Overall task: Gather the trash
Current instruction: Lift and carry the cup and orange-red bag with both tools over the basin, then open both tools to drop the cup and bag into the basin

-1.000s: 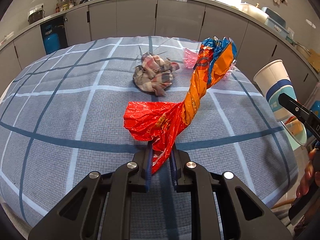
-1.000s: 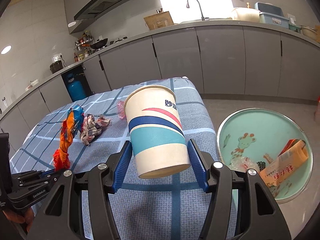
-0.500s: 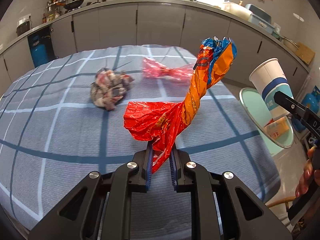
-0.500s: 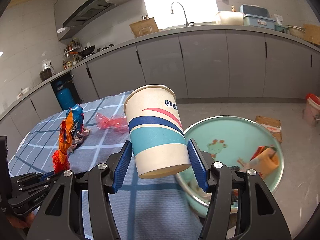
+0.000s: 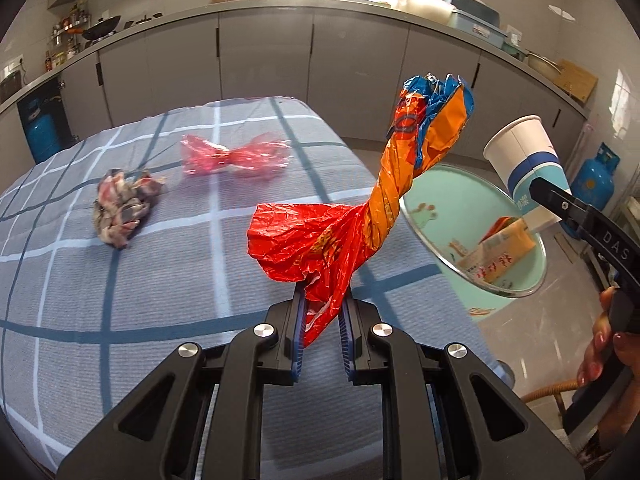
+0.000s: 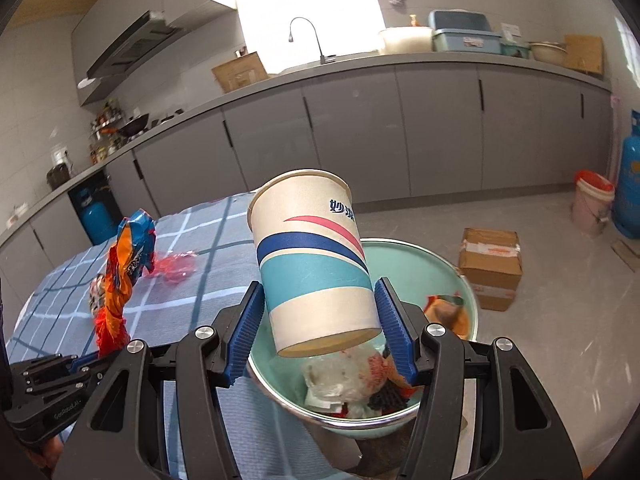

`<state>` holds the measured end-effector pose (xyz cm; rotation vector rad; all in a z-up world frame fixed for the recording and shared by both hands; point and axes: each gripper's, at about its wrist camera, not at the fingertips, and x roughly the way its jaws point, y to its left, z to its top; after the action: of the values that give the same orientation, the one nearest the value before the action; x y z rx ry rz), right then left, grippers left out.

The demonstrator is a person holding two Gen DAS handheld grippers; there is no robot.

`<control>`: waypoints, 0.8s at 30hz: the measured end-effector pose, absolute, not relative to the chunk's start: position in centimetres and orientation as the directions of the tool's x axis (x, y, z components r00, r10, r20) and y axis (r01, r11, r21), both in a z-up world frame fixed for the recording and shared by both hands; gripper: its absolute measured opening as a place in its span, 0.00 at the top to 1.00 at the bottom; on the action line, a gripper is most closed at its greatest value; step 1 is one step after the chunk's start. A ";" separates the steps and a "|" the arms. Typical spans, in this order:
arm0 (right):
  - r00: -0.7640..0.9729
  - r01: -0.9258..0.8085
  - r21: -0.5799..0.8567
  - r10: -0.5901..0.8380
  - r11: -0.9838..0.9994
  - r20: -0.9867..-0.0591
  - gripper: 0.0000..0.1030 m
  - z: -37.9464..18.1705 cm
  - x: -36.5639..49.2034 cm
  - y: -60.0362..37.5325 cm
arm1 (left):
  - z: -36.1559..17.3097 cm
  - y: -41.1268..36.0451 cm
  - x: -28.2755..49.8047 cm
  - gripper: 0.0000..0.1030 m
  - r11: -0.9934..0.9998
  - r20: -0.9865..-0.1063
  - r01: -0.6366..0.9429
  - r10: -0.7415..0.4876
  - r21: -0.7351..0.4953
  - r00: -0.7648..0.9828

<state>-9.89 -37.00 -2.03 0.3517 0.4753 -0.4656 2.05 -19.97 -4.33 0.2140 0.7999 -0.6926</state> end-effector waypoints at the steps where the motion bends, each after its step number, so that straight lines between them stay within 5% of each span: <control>1: 0.785 0.516 0.220 -0.354 0.828 -0.508 0.44 -2.2 -10.2 -37.4 | -4.3 -20.4 1.9 0.85 0.758 -0.721 0.648 -0.490 -0.075 0.490; 24: 0.688 0.652 0.229 -0.436 0.723 -0.579 0.44 -5.5 -11.5 -42.4 | -5.9 -32.1 2.3 0.84 0.709 -0.777 0.702 -0.475 -0.060 0.413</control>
<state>-11.49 -42.36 -5.47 0.4440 0.5213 -0.6315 2.25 -32.08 -5.85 0.2950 0.8692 -0.7534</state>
